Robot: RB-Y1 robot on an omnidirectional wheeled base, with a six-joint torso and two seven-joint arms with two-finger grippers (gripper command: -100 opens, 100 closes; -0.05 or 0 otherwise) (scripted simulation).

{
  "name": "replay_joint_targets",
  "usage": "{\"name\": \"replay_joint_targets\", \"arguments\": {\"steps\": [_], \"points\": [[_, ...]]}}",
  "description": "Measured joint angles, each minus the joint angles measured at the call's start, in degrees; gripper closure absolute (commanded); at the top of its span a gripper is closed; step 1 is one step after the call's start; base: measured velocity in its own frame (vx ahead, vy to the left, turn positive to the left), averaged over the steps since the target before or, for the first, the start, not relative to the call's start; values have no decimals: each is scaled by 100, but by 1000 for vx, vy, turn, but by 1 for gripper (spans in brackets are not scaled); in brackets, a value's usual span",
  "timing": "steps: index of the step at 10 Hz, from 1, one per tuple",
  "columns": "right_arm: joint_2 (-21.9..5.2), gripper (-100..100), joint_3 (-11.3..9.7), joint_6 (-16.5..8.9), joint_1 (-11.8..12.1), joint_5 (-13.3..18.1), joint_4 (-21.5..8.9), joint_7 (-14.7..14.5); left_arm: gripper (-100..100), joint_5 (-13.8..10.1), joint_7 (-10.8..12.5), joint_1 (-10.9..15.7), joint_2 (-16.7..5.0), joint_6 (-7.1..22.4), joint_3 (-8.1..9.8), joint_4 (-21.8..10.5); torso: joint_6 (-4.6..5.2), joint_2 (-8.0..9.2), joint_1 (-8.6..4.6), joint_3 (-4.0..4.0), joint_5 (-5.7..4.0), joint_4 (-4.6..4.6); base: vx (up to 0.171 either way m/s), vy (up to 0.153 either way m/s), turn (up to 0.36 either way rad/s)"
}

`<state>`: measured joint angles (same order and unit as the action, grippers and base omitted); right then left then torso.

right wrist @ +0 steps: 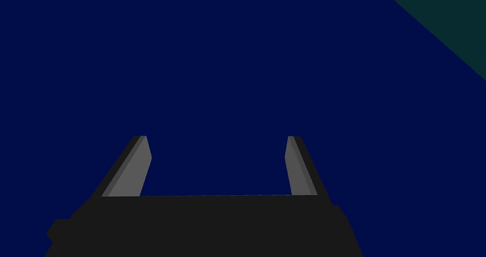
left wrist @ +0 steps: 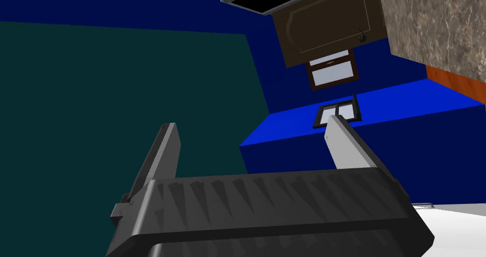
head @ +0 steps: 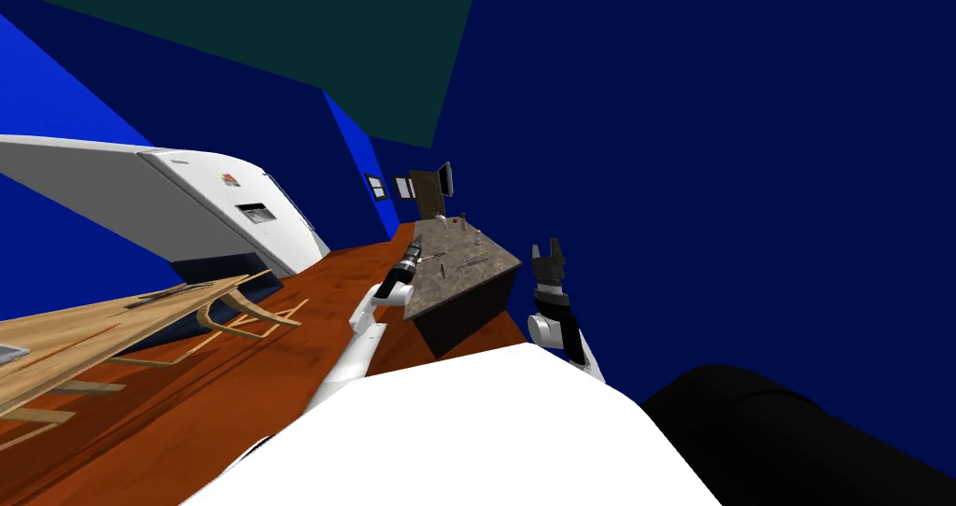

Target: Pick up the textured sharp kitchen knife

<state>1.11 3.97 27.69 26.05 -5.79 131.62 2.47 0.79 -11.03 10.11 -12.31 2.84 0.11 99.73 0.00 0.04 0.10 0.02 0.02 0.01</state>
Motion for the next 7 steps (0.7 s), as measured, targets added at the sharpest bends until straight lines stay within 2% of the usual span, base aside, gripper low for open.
{"name": "replay_joint_targets", "arguments": {"steps": [1,2,4,7], "points": [[0,0,1,0,1,0,0,0,-100,9,-59,190,-10,117,20,-224,-5,-2,1,-1,1,0,-8,14,40],[0,0,1,0,2,0,0,0,-100,-9,-62,263,-54,172,31,-364,-7,-6,-1,-3,1,-1,-17,15,-187],[0,0,1,0,1,0,0,0,-100,14,-189,580,-78,438,69,-743,-5,-5,-1,-3,0,-1,-24,26,-139],[0,0,0,0,1,0,0,0,-100,51,-442,1025,-116,890,126,-1264,-3,-3,1,-1,1,0,-22,29,-117]]}}
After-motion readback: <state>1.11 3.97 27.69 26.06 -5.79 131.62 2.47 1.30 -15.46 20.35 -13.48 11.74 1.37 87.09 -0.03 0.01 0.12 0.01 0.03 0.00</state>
